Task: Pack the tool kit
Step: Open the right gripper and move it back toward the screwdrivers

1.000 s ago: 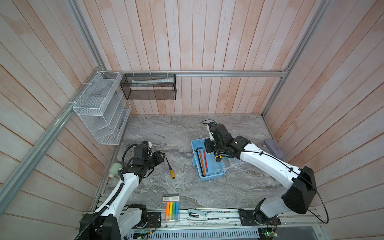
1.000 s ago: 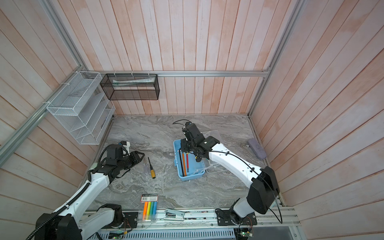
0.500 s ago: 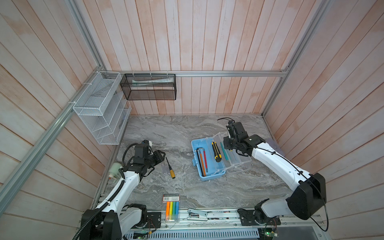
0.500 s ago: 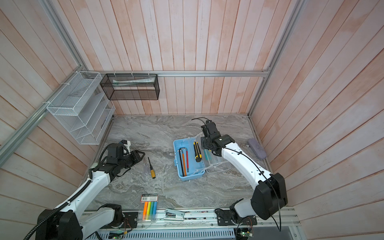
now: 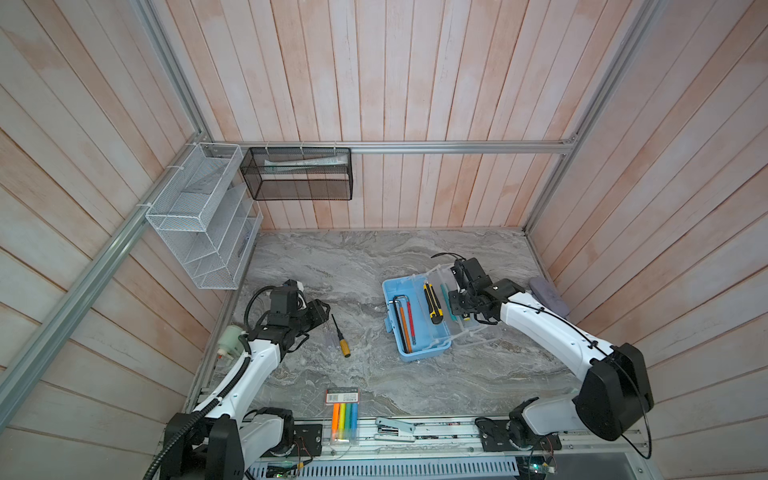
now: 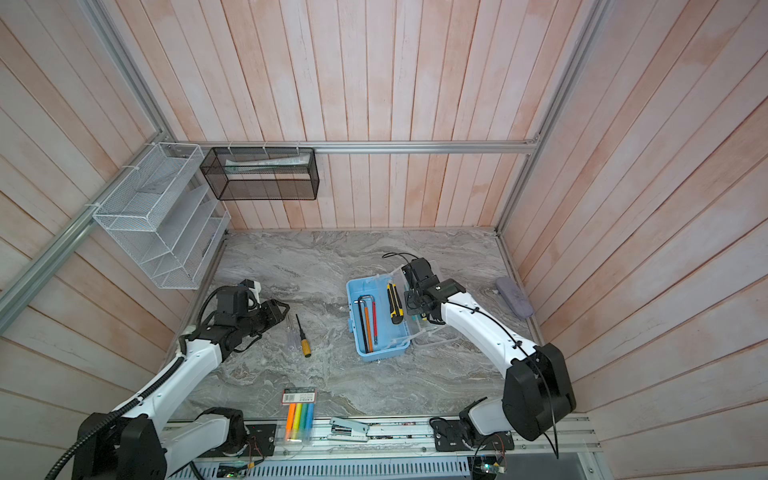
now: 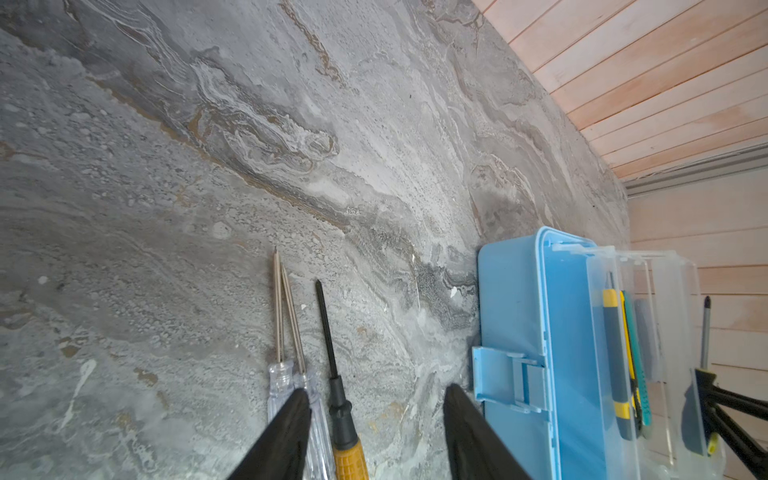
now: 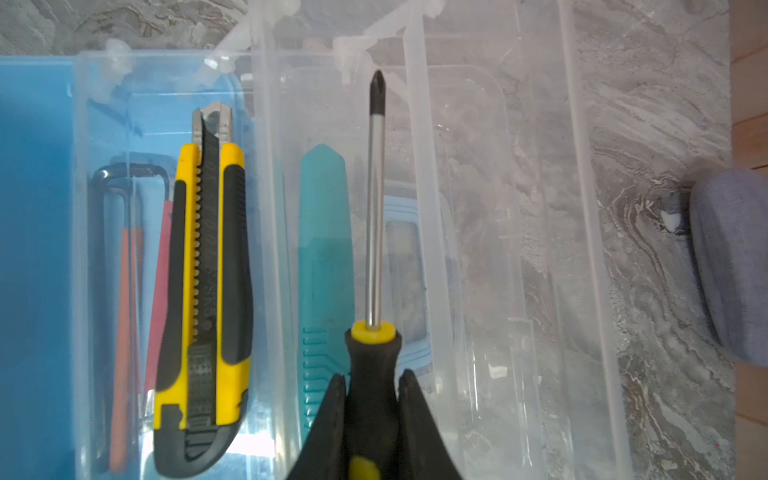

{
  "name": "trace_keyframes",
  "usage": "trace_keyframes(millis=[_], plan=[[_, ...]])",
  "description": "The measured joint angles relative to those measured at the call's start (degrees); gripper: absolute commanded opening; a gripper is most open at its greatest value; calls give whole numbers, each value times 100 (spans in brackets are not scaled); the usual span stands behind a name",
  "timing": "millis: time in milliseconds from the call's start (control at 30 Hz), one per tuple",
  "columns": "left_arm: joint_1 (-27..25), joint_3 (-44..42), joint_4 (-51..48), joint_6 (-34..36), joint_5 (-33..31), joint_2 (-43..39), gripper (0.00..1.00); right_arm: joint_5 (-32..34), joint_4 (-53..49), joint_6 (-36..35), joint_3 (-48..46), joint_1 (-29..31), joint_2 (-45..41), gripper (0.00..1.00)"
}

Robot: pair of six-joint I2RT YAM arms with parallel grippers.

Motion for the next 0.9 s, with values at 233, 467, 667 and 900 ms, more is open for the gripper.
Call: trace_keyframes(millis=[233, 467, 667, 900], plan=[[-39, -2, 2, -7, -116, 2, 57, -133, -22, 2, -28, -20, -184, 47], [-219, -7, -2, -13, -409, 146, 54, -619, -79, 66, 363, 114, -492, 44], [-391, -7, -109, -17, -885, 341, 45, -778, 216, 367, 918, 960, -903, 40], [-599, -15, -184, -79, -1202, 675, 38, -953, 595, 645, 977, 1687, -623, 39]])
